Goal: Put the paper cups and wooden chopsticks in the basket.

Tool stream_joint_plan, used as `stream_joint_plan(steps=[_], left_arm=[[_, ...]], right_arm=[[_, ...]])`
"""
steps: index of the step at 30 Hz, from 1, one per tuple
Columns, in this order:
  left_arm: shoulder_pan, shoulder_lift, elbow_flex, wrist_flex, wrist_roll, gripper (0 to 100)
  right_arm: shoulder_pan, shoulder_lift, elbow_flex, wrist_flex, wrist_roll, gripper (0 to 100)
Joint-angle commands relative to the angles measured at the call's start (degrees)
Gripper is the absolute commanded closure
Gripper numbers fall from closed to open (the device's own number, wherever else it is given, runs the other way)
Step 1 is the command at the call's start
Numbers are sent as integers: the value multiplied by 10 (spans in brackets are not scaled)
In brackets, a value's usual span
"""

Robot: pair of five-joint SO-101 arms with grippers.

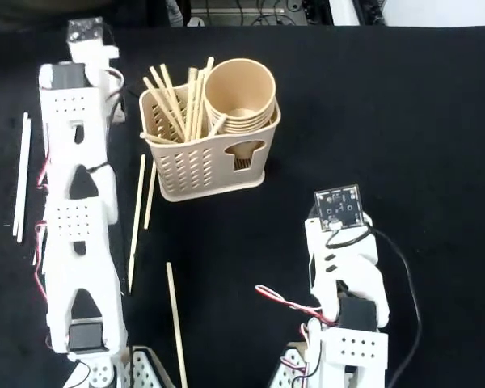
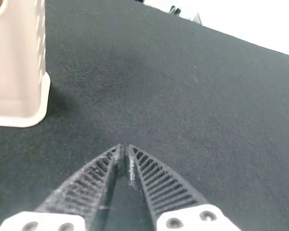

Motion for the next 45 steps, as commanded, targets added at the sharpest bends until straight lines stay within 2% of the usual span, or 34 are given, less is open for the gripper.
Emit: stream_joint_plan(steps=[1, 9, 14, 17, 22, 26, 28, 31, 35, 39, 45], left_arm=[[-38, -177, 120, 4, 45, 973], [-28, -481, 356, -11, 69, 973], [-2, -665, 592, -149, 77, 973], [0, -811, 816, -293, 114, 973], [4, -1095, 1194, -642, 116, 973], [55, -1309, 1416, -897, 113, 973], [87, -1394, 1489, -988, 112, 973], [127, -1459, 1515, -1020, 66, 971], [172, -1442, 1484, -1021, 19, 971], [192, -1345, 1419, -1021, 19, 971], [189, -1117, 1328, -1031, 20, 971]], right_arm=[[-7, -6, -1, -13, 5, 985], [-7, -6, -1, -11, 5, 985], [-7, -6, -1, -11, 5, 985], [-7, -6, -1, -11, 5, 985], [-7, -6, -1, -12, 5, 985], [-8, -6, -1, -12, 5, 985], [-8, -6, -1, -11, 5, 985], [-8, -6, -1, -11, 5, 985], [-8, -6, -1, -11, 5, 985], [-8, -6, -1, -10, 5, 985], [-8, -6, -1, -10, 5, 985]])
